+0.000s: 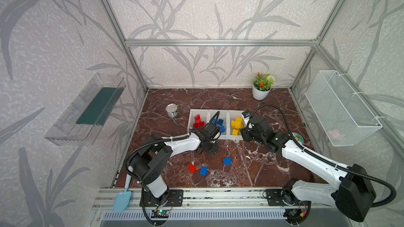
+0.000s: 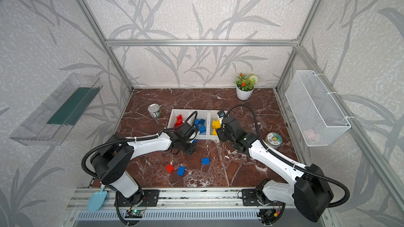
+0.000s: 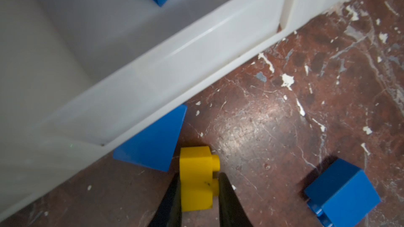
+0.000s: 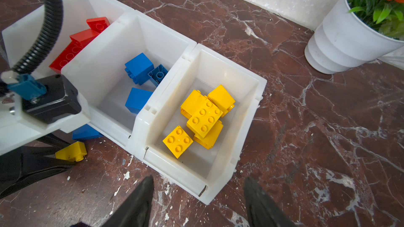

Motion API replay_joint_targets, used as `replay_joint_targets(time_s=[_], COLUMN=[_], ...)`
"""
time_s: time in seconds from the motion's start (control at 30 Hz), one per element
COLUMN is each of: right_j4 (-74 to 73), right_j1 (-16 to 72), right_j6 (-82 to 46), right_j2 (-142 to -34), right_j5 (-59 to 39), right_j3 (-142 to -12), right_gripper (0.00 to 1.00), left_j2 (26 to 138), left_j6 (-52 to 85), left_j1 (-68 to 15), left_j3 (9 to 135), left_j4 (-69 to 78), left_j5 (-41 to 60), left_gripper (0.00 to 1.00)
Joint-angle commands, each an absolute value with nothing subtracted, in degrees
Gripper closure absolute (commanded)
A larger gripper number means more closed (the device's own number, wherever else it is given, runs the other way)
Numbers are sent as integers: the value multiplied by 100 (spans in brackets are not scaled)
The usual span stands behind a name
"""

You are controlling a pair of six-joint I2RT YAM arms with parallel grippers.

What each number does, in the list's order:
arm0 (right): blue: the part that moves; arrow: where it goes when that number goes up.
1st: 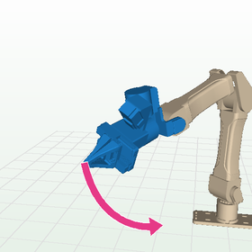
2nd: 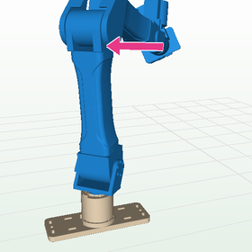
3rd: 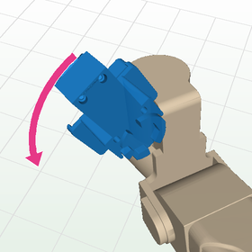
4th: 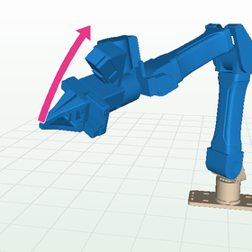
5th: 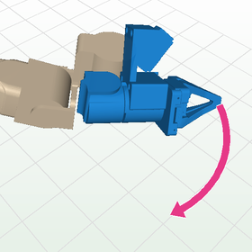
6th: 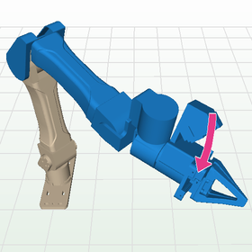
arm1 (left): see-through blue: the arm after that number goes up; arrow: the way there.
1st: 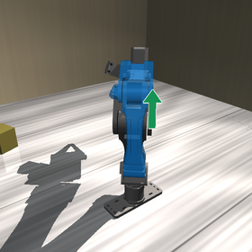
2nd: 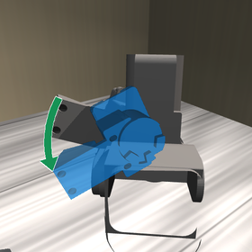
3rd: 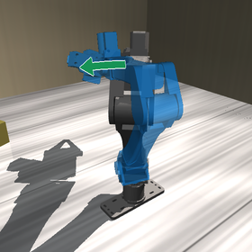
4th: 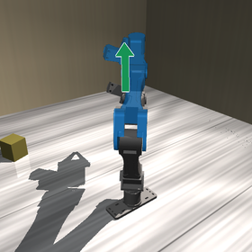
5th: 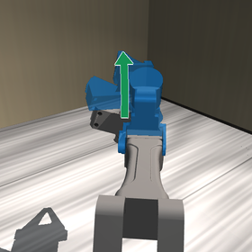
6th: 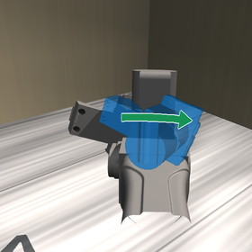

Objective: Sort the legos into containers by color
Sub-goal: 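Carry the yellow brick with the left gripper into the yellow compartment and release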

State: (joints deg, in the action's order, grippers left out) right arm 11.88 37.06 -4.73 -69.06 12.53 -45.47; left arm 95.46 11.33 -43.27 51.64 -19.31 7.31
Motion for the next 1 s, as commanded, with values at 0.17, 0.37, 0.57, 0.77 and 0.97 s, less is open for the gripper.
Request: replay_joint_targets(time_s=[0.17,0.37,0.57,0.77,0.97], right_j4=[1294,1422,1541,1621,1696], right_j1=[3627,3474,3260,3048,2860], right_j6=[-492,-473,-513,-567,-540], right_j2=[-6494,-6135,-5759,-5561,-5419], right_j5=[1483,1600,1645,1508,1347], right_j3=[-4413,-4325,-4171,-4029,-3997], right_gripper=[35,35,36,36,36], left_j2=[9407,9414,10093,10926,11391], left_j6=[892,770,744,712,757], left_j1=[-4474,-4476,-4457,-4453,-4389], left_j3=[5837,6603,7536,8488,8937], left_j4=[-2217,-1982,-1500,-1586,-1600], left_j5=[1048,1088,1120,1153,1041], left_gripper=[80,80,80,79,78])
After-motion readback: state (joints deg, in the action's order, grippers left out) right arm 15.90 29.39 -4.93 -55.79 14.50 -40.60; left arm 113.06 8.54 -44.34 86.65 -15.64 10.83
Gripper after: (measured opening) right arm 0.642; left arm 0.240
